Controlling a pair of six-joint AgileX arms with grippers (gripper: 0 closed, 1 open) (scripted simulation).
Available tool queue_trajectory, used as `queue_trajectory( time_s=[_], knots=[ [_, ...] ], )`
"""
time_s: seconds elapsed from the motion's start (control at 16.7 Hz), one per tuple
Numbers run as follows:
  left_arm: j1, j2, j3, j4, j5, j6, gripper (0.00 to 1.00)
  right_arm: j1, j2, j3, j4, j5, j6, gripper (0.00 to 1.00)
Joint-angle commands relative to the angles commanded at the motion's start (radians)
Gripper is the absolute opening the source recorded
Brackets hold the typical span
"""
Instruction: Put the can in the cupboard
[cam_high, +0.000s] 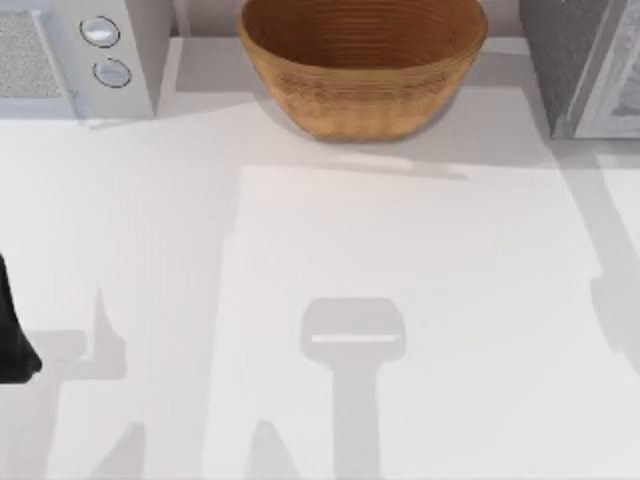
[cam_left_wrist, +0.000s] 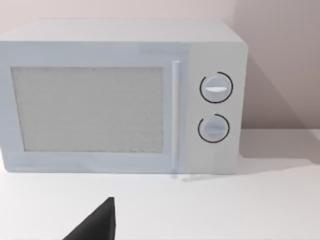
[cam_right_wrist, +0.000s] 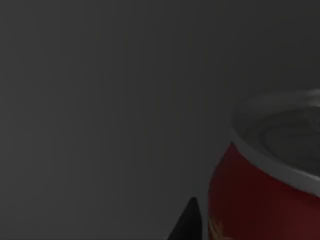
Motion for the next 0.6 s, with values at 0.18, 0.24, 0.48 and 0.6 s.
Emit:
queue_trajectory(
  time_s=[0.18, 0.24, 0.48, 0.6],
  knots=[
    [0.0, 0.0, 0.0, 0.0, 0.0, 0.0, 1.0, -0.008, 0.054, 0.062, -0.02, -0.006, 0.0, 0.0],
    [0.0, 0.0, 0.0, 0.0, 0.0, 0.0, 1.0, -0.008, 0.055, 0.063, -0.02, -0.006, 0.0, 0.0],
    [0.0, 0.0, 0.0, 0.0, 0.0, 0.0, 1.0, -0.008, 0.055, 0.063, -0.02, -0.006, 0.0, 0.08],
    [0.0, 0.0, 0.0, 0.0, 0.0, 0.0, 1.0, -0.008, 0.055, 0.063, -0.02, -0.006, 0.0, 0.23]
  ],
)
